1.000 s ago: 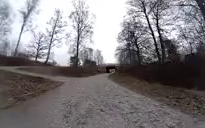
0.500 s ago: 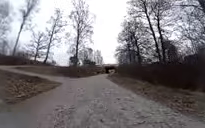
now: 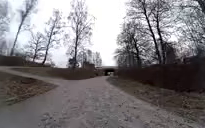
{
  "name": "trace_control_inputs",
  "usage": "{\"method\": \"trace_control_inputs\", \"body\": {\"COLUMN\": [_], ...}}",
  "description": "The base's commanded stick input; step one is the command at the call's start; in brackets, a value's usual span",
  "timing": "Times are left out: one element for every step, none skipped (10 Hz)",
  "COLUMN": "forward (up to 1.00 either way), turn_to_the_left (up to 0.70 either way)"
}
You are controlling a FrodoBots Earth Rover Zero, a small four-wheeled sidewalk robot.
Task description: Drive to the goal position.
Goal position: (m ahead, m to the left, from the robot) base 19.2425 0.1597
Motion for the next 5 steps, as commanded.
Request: {"method": "trace_control_inputs", "body": {"forward": [0.7,0.7,0.7,0.7,0.7], "turn_to_the_left": [0.0,0.0,0.0,0.0,0.0]}}
